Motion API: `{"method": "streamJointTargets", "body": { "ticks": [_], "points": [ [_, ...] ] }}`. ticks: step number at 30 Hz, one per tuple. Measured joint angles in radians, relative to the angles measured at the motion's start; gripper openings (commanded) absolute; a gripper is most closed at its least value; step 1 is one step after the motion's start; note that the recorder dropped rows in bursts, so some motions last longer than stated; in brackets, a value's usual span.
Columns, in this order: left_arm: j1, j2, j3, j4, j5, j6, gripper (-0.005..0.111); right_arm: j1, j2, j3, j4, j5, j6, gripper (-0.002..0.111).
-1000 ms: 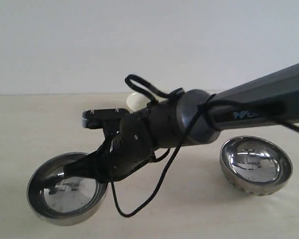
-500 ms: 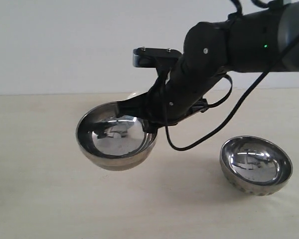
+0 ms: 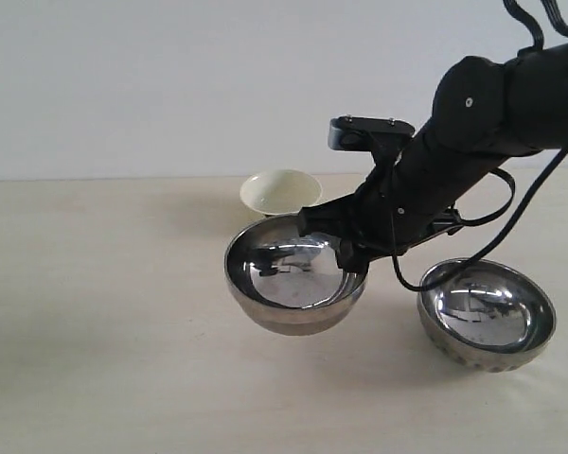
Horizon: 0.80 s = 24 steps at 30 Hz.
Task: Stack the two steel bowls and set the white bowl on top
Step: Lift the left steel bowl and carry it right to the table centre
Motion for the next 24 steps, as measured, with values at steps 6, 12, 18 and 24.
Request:
{"method": "streamJointTargets", "body": {
  "ticks": [6,12,18,24],
  "points": [
    [0.0,0.0,0.0,0.0,0.0,0.0,0.004,-0.004,0.024,0.009,0.033,-0.021,-0.027,0.0],
    [0.0,0.0,0.0,0.0,0.0,0.0,0.004,-0.004,0.105,0.012,0.041,-0.047,-0.027,0.0],
    [0.0,0.0,0.0,0.0,0.0,0.0,0.004,-0.004,0.157,0.013,0.041,-0.077,-0.031,0.0],
    [0.0,0.0,0.0,0.0,0.0,0.0,0.004,-0.004,0.185,0.013,0.046,-0.1,-0.042,0.0]
  ]
}}
